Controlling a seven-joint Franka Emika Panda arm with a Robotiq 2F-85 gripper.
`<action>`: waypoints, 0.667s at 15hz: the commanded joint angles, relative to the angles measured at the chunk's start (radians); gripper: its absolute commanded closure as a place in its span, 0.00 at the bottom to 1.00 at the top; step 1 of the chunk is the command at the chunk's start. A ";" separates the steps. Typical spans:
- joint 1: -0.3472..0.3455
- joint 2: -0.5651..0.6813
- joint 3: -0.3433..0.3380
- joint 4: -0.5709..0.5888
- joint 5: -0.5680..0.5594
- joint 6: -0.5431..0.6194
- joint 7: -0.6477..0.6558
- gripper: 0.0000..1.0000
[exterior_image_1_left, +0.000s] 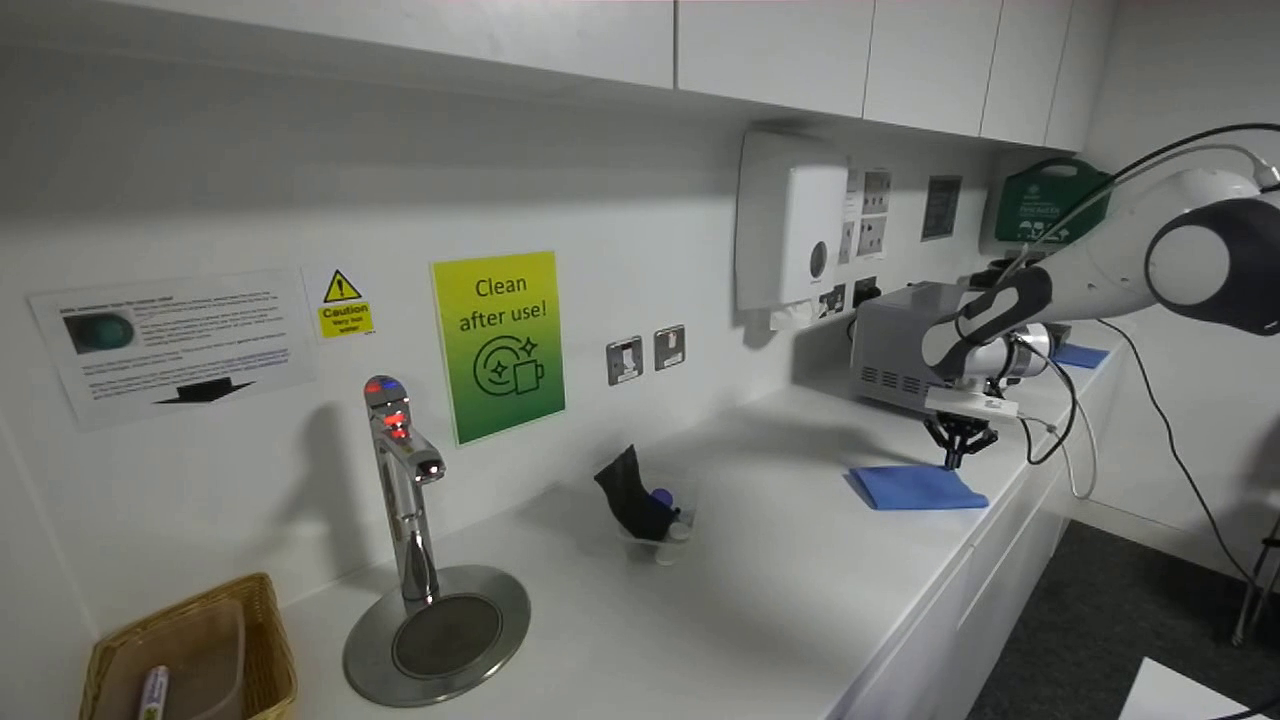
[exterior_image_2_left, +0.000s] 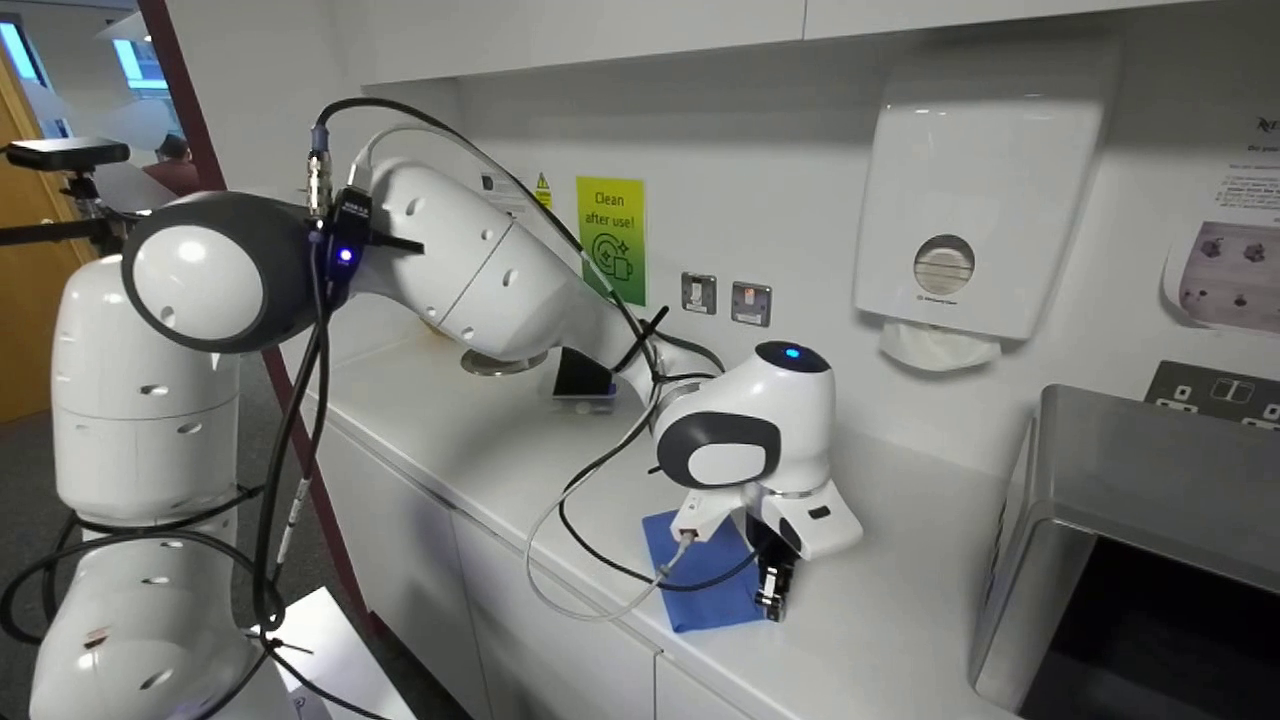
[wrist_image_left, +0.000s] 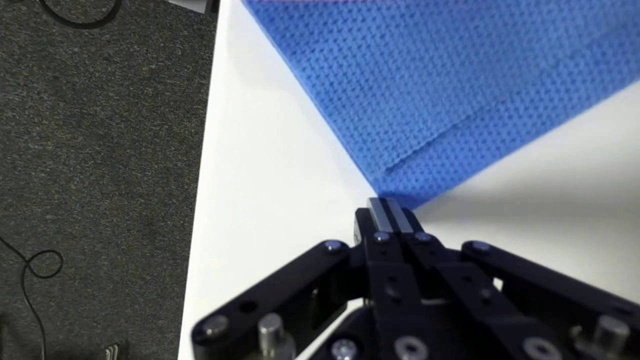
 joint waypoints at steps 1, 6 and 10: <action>0.005 -0.063 -0.013 0.030 -0.003 0.030 0.022 1.00; 0.023 -0.199 0.007 -0.005 -0.020 0.078 -0.020 1.00; 0.032 -0.255 0.069 -0.013 0.080 -0.023 -0.092 1.00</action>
